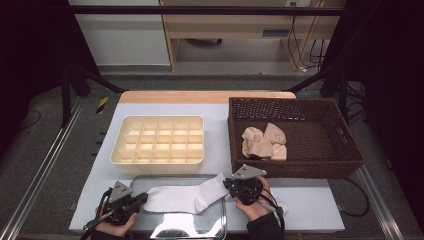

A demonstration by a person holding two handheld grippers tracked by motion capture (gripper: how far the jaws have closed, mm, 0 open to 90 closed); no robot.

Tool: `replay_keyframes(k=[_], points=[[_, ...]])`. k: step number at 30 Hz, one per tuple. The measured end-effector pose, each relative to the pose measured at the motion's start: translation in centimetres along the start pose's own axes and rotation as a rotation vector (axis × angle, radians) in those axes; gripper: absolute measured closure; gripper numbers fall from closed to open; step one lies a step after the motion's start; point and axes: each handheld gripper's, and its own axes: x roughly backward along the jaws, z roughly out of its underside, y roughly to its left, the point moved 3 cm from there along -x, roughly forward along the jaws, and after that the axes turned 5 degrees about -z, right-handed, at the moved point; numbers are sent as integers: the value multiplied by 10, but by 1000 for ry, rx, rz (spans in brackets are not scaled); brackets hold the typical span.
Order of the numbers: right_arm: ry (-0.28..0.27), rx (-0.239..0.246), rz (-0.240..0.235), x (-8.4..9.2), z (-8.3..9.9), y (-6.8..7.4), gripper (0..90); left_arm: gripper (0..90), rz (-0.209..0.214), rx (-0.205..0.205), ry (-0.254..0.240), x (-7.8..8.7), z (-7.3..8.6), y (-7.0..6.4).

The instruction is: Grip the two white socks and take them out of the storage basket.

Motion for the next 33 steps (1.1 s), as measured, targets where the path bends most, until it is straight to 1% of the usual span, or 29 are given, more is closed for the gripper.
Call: replay_keyframes(k=[1,2,4,6,8,10,12,14,15,17,21,22,25,28,33], points=[[20,-13,-6,-2,3,-2,827,852,0,-2,2,-1,0,0],[36,-14,-8,-4,5,-2,821,848,-1,-4,0,-2,0,0],[35,-7,-5,-5,5,-2,805,827,6,-8,-8,-1,0,0],[14,-15,-13,0,3,-2,780,768,9,-9,-27,0,-1,-1],[-18,-18,-7,9,1,-5,774,704,4,-8,-44,2,-2,0],[-44,-25,1,19,0,-9,766,670,-1,-4,-53,4,-2,0],[-59,-31,18,27,1,-15,765,646,-4,-2,-61,5,-3,1],[-65,-52,31,37,4,-23,764,627,-9,-5,-59,6,-2,1],[-69,-52,35,39,6,-26,764,623,-10,-3,-58,6,-2,1],[-63,-70,42,45,9,-31,764,614,-9,-3,-55,5,-2,1],[-47,-81,58,54,21,-41,757,604,-11,-1,-55,5,-1,1],[-37,-90,58,55,25,-42,756,603,-11,-1,-54,5,-1,2],[-1,-94,56,55,38,-46,738,599,-12,-1,-53,5,-1,1],[27,-99,80,57,49,-51,705,597,-10,-4,-53,5,0,1],[26,-120,84,68,58,-56,693,598,-8,-5,-51,5,0,1]])
